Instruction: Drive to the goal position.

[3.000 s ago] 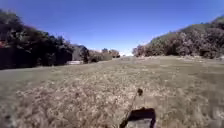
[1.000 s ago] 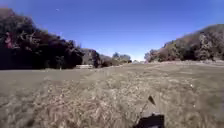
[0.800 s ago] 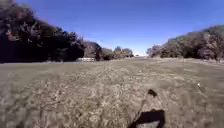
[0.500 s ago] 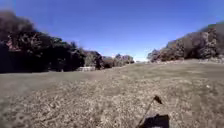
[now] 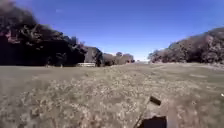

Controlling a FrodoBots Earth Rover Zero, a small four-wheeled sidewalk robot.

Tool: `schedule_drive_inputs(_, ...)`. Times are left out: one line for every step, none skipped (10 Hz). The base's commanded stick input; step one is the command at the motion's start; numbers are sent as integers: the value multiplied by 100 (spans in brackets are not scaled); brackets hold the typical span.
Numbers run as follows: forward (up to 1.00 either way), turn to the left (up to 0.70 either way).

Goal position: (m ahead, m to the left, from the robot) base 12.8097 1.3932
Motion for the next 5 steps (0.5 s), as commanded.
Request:
schedule_drive_inputs(100, 2)
schedule_drive_inputs(100, 3)
schedule_drive_inputs(100, 0)
schedule_drive_inputs(100, 0)
schedule_drive_inputs(100, 0)
